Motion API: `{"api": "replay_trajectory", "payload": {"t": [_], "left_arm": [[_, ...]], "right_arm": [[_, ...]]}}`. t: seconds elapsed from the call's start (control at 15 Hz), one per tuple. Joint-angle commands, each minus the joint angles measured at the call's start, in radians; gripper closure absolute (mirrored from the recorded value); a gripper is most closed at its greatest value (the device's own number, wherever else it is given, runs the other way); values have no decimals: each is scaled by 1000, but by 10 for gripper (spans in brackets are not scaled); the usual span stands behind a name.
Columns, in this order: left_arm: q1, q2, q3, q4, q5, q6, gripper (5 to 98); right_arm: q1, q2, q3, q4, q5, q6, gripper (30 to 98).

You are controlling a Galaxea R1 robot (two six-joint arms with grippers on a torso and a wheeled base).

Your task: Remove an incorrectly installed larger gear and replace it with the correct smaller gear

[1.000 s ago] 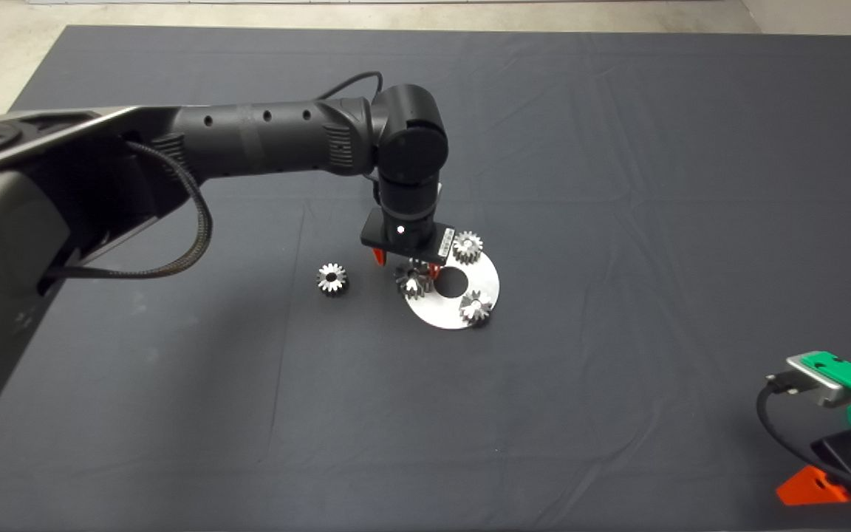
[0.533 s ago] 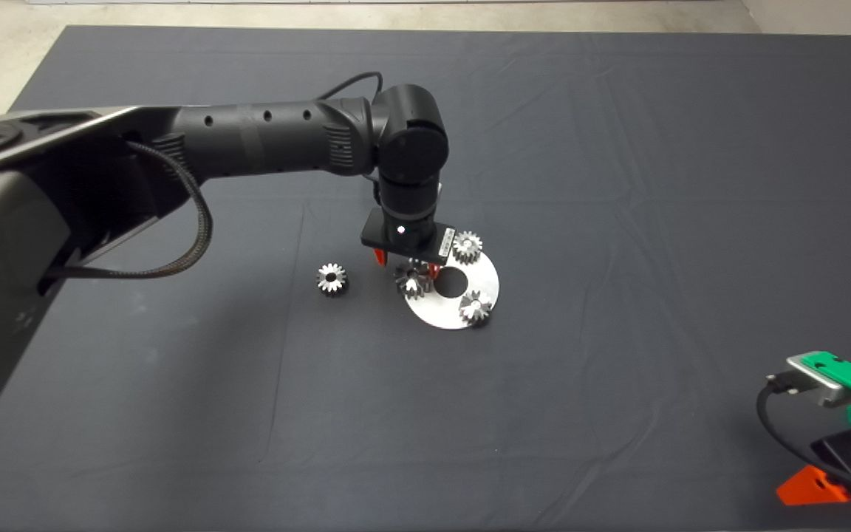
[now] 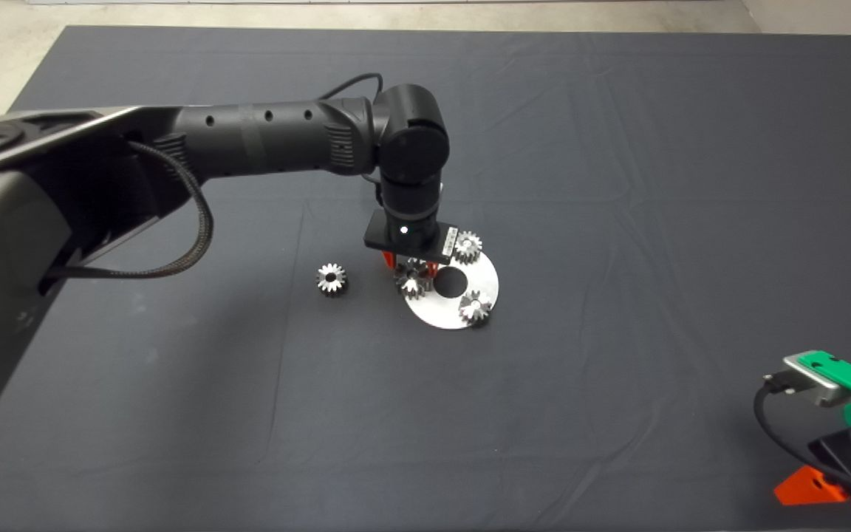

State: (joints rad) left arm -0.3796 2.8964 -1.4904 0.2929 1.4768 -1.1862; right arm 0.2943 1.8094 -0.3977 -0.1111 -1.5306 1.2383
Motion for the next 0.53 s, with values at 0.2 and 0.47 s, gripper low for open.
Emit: {"api": "replay_trajectory", "payload": {"t": [0.2, 0.47], "left_arm": [[30, -91, 4, -21, 86, -33, 637], [39, -102, 3, -21, 85, -32, 693]], "right_arm": [[16, 9, 5, 27, -91, 4, 541], [16, 9, 5, 27, -91, 4, 541]]}}
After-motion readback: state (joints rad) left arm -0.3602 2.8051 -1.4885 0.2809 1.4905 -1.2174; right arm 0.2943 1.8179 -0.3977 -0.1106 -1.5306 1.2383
